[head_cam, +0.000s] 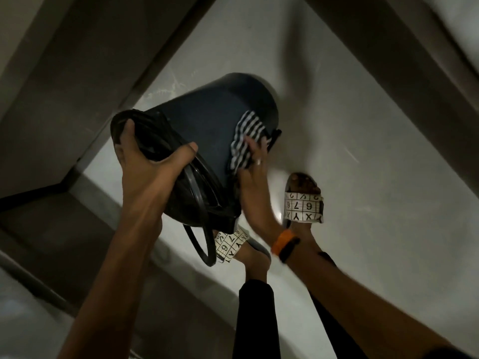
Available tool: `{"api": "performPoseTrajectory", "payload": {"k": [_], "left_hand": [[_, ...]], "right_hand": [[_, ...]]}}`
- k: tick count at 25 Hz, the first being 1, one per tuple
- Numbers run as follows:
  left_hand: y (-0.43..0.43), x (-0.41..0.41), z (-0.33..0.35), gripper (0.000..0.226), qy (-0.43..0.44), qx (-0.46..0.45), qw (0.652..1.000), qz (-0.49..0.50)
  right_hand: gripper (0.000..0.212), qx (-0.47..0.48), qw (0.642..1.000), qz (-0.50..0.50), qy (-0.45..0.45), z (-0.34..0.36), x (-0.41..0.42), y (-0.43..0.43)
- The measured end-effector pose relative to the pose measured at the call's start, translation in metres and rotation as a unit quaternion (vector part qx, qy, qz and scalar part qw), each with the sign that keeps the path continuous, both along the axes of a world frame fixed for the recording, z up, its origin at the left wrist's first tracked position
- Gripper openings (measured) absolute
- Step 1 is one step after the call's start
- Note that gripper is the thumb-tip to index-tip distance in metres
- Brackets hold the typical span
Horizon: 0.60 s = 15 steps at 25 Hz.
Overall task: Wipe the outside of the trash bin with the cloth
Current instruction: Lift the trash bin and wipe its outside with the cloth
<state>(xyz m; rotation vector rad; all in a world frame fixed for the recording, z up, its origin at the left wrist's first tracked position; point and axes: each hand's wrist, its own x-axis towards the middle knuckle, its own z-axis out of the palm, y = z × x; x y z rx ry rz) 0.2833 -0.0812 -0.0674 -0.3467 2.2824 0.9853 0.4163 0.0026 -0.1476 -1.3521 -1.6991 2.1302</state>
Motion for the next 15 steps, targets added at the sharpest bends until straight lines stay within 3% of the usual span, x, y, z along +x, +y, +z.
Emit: {"api": "performPoseTrajectory", "payload": {"k": [3,5,7,11,13,15], "left_hand": [[0.005,-0.009,-0.004,0.105,0.045,-0.015,0.999,-0.011],[0.011,-0.018,-0.004,0.094,0.058,-0.002,0.998,-0.01],[0.018,-0.021,0.001,0.082,0.062,0.006,0.998,-0.013],[0.023,-0.014,0.026,0.055,0.058,0.045,0.997,-0.038],[0.02,-0.018,0.047,0.049,0.025,0.055,0.993,-0.103],[0.019,-0.021,0.058,0.044,0.093,0.005,0.964,-0.25]], "right_hand": [[0.065,0.012,0.998,0.021,0.05,0.005,0.019,-0.022],[0.059,-0.012,0.999,-0.052,-0.006,-0.033,0.008,0.002],[0.057,-0.098,0.98,-0.153,-0.082,-0.07,-0.007,0.034],[0.052,-0.187,0.951,-0.221,-0.111,-0.093,-0.01,0.062],[0.051,-0.223,0.937,-0.242,-0.119,-0.096,-0.003,0.061],[0.055,-0.259,0.92,-0.263,-0.131,-0.102,0.005,0.059]]}}
